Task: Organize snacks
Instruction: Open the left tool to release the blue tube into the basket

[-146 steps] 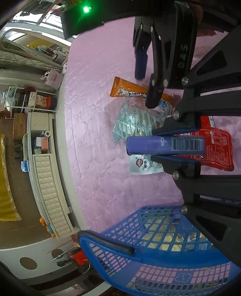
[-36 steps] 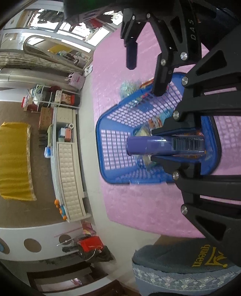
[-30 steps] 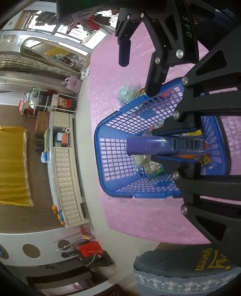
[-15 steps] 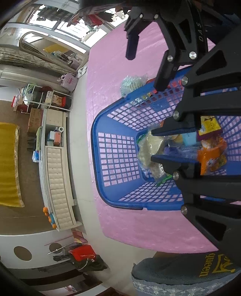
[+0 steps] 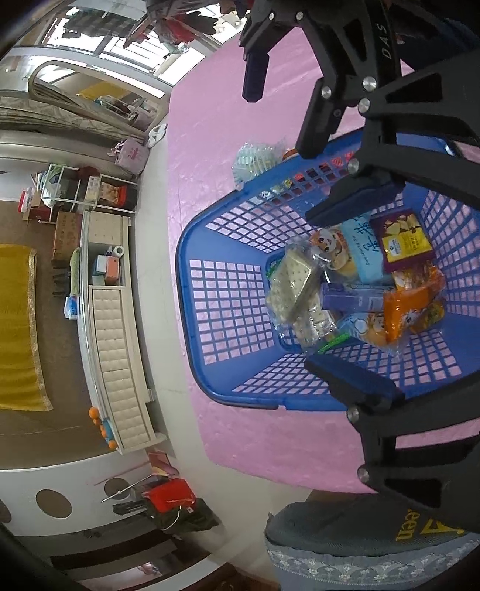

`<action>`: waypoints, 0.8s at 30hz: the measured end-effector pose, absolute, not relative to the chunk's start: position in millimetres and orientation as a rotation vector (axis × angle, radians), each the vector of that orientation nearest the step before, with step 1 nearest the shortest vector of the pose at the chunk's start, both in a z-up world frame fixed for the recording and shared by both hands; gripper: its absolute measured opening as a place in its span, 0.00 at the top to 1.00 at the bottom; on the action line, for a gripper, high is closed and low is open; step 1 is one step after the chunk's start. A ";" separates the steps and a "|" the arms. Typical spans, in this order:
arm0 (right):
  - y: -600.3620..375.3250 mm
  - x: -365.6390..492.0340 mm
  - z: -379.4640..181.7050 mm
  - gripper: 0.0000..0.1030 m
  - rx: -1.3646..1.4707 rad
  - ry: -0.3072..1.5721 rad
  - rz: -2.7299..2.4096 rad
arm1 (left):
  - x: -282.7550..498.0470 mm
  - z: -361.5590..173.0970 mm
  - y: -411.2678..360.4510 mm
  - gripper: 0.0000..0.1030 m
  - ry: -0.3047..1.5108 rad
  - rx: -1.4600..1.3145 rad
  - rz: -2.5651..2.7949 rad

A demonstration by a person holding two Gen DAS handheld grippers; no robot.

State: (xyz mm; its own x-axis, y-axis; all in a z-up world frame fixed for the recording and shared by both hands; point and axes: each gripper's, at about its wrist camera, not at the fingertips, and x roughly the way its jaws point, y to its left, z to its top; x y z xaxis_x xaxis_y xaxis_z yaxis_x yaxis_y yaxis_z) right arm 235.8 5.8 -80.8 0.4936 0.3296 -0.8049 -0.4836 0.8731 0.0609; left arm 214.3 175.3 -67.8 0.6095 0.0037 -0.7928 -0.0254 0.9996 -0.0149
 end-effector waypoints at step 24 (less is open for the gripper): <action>-82.4 179.9 -16.3 0.00 -0.091 0.839 0.461 | 159.7 -2.2 89.0 0.20 0.827 0.108 -0.028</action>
State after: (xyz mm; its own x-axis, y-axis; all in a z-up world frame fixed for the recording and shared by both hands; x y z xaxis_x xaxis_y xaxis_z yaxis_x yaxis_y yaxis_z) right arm 179.9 -82.4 -16.3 0.5761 0.3581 -0.7348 -0.4289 0.8977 0.1012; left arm 159.7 89.0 -2.2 0.6770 0.0171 -0.7358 0.0669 0.9942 0.0847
